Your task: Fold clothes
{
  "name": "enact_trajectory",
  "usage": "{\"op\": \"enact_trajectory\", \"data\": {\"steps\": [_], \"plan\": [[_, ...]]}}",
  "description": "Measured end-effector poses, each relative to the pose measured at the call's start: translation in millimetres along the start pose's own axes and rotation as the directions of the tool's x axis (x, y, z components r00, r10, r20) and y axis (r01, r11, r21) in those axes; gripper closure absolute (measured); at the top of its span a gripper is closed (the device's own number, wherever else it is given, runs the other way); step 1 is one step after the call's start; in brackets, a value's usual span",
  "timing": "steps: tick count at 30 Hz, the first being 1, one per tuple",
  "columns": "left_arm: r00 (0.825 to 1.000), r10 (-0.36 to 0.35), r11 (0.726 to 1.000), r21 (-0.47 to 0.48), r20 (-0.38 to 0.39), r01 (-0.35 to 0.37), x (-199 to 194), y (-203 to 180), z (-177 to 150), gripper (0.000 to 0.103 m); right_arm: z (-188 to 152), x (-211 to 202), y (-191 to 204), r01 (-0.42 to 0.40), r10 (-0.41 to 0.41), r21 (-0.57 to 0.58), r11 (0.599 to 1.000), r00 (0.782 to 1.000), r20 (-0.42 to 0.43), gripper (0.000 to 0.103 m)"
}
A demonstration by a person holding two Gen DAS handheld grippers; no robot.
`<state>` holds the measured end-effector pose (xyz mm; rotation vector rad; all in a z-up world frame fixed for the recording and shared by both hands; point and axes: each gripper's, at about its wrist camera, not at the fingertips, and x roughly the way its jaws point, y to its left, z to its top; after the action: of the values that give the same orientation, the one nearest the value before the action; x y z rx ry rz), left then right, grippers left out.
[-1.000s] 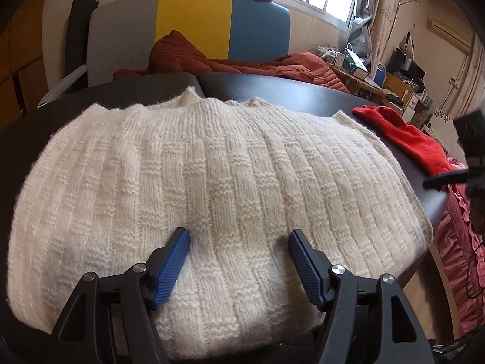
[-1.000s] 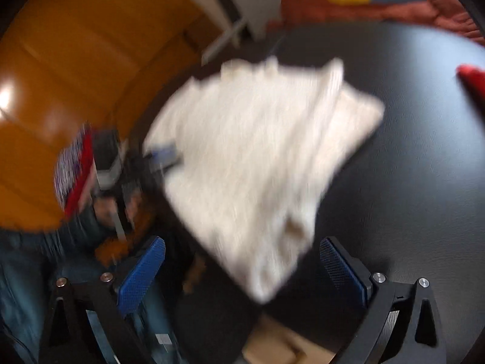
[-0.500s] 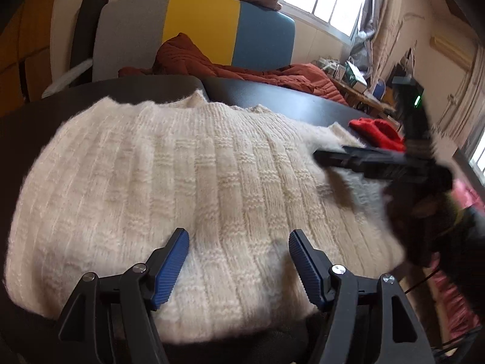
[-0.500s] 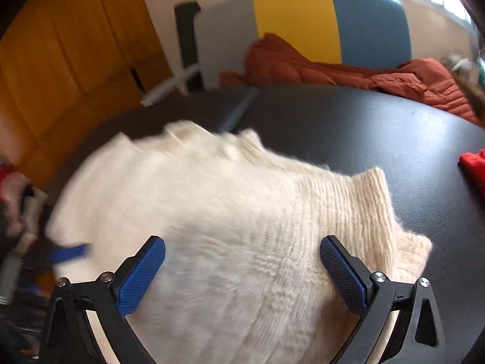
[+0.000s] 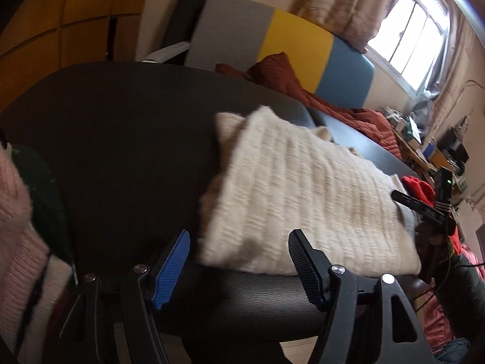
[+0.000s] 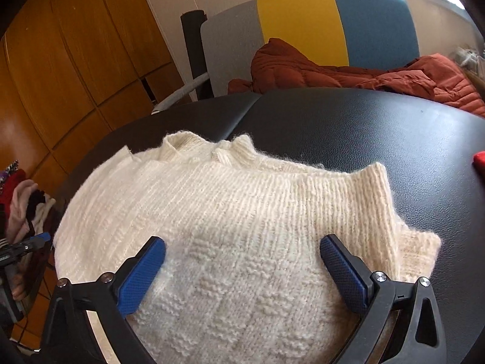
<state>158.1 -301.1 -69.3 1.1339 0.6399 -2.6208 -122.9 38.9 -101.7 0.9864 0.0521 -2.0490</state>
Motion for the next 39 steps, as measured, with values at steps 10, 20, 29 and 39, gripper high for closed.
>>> {"op": "enact_trajectory", "data": {"steps": [10,20,29,39], "plan": [[0.998,-0.055,0.995,-0.082,-0.042,0.051,28,15,10,0.048,-1,-1,3,0.002,-0.002,0.003,1.0,1.0,0.009,0.0],[0.998,-0.051,0.998,-0.031,-0.032,0.05,30,2,4,0.059,-1,-1,3,0.017,-0.017,-0.002,1.0,1.0,0.012,0.0],[0.999,-0.034,0.999,0.007,0.01,0.034,24,0,5,0.056,-2,0,3,0.022,-0.022,-0.003,1.0,1.0,0.014,0.0],[0.994,-0.11,0.994,0.009,-0.006,0.11,31,1,13,0.057,-1,0,3,0.021,-0.021,-0.001,1.0,1.0,0.016,0.0]]}}
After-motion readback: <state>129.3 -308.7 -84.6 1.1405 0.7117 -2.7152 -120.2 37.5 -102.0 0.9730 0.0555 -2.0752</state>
